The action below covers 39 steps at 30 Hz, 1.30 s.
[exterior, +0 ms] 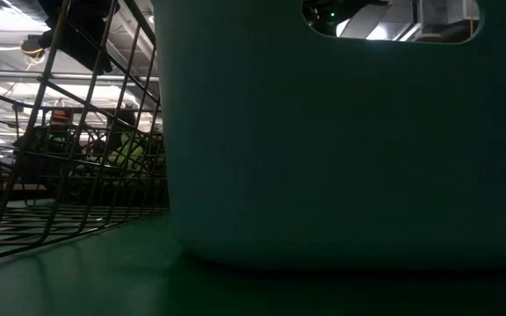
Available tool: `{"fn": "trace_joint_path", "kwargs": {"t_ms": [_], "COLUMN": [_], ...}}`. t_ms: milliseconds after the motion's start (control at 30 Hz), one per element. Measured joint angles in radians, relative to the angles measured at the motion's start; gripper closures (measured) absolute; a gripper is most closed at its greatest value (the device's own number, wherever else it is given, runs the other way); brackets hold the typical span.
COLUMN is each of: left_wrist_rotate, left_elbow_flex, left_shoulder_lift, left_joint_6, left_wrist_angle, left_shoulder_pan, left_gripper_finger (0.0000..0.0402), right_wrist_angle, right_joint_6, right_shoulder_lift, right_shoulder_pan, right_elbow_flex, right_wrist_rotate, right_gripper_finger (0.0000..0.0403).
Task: Sort microfiber towel by color & place in baskets
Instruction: Adjust the pink towel in the orange bin, then put the yellow towel into the gold wire basket
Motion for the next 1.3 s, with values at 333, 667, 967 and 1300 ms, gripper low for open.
{"fn": "trace_joint_path", "kwargs": {"t_ms": [333,667,967,1300], "left_wrist_rotate": [0.000,0.000,0.003,0.123], "left_elbow_flex": [0.000,0.000,0.000,0.000], "left_shoulder_lift": [0.000,0.000,0.000,0.008], "left_joint_6": [0.000,0.000,0.000,0.127], "left_wrist_angle": [0.001,0.001,0.020,0.305], "left_shoulder_pan": [0.000,0.000,0.000,-0.062], "left_gripper_finger": [0.0277,0.0277,0.0277,0.0277], "right_wrist_angle": [-0.034,-0.439,-0.822,-0.791], "right_joint_6": [0.000,0.005,0.008,0.188], "right_shoulder_lift": [0.000,-0.003,-0.058,-0.229], "right_shoulder_pan": [0.000,0.001,0.124,0.444], "right_elbow_flex": [0.013,0.273,0.376,0.136], "right_wrist_rotate": [-0.001,0.028,-0.207,-0.093], "right_gripper_finger": [0.0222,0.0165,0.0169,0.0170]}}
